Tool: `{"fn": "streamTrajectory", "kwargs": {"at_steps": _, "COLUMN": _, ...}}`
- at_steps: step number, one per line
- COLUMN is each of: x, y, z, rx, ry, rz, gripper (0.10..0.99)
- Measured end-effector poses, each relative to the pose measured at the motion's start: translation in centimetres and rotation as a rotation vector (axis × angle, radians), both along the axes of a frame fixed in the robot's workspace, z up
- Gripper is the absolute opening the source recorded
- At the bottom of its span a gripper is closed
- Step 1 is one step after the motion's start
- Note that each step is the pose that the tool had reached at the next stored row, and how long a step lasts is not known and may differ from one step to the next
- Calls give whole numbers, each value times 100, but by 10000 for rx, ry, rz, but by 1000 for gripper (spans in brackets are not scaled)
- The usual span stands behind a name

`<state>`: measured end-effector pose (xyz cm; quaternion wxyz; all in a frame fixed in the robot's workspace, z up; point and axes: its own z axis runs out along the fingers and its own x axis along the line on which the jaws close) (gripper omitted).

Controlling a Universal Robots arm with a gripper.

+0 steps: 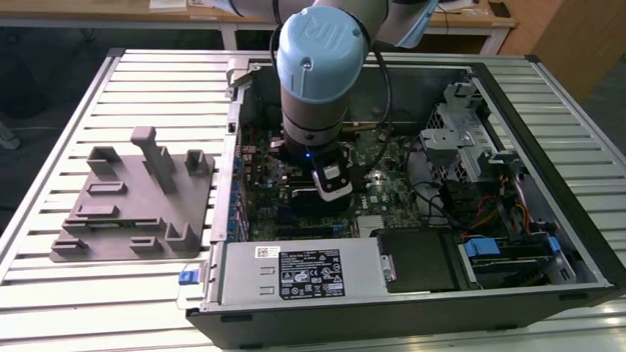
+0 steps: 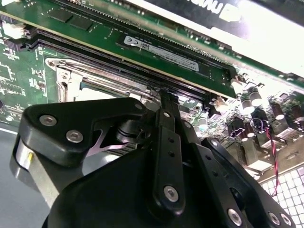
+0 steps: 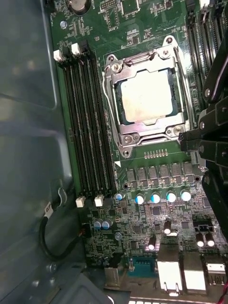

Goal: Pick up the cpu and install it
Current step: 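Install the second cpu locking lever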

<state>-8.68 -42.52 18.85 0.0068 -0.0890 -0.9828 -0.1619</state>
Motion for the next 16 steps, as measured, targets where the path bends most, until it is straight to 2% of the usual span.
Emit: {"fn": "streamTrajectory", "kwargs": {"at_steps": 16, "x": -9, "y": 5, "z": -20, "rx": -31, "ry": -1, "rz": 0, "gripper": 106}}
